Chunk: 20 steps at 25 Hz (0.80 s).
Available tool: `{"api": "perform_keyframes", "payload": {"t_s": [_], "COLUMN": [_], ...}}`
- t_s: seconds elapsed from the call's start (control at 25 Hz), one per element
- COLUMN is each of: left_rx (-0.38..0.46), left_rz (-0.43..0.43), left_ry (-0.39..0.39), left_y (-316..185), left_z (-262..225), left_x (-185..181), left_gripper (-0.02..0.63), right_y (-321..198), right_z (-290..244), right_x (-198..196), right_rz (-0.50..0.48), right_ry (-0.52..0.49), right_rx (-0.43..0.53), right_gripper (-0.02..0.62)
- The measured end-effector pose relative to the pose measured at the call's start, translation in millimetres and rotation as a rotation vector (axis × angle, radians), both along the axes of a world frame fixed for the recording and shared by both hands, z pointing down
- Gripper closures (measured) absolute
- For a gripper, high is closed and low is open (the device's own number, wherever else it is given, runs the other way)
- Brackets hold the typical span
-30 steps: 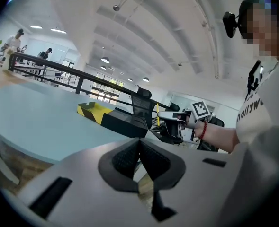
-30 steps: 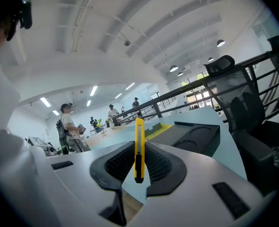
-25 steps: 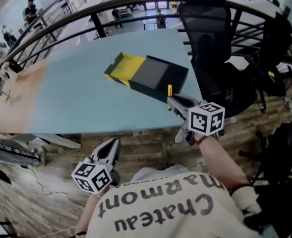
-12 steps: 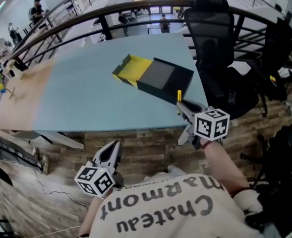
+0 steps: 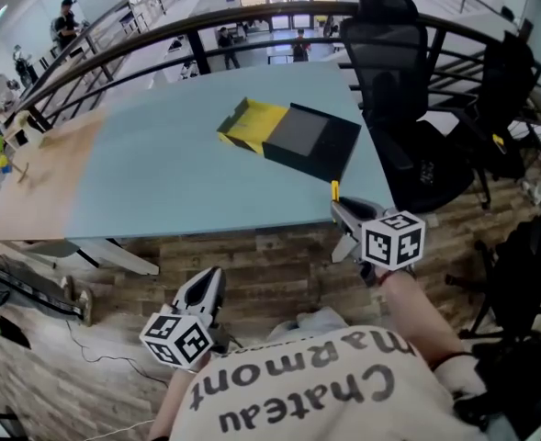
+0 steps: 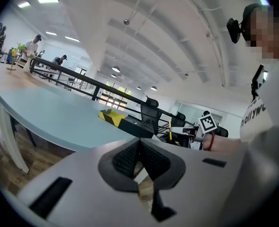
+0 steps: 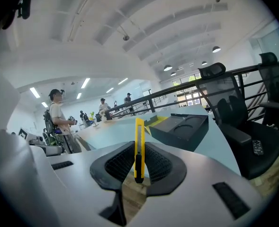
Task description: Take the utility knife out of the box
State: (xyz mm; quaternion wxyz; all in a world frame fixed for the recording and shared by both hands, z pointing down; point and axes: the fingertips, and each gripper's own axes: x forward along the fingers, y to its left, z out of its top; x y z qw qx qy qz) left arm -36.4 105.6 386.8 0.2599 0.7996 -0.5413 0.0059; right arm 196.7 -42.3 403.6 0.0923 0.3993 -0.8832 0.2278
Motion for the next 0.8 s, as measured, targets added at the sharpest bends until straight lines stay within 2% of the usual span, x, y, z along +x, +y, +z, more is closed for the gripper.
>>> {"api": "perform_keyframes", "payload": {"t_s": [0.32, 0.6, 0.8], "left_rx": [-0.001, -0.033, -0.026], "left_rz": [0.034, 0.032, 0.029], "left_ry": [0.012, 0.023, 0.051], "left_y": [47, 97, 125], "left_z": [0, 12, 20], "left_x": [-14, -29, -33], "left_gripper": [0.603, 0.603, 0.603], "right_y": [56, 110, 140], "right_z": [0, 14, 18], "right_x": [-7, -11, -15], "right_rz": [0.043, 0.07, 0.068], "right_ry": [-0.028, -0.038, -0.03], "right_rx": [-0.026, -0.063, -0.077], "right_gripper": [0.511, 0.511, 0.511]}}
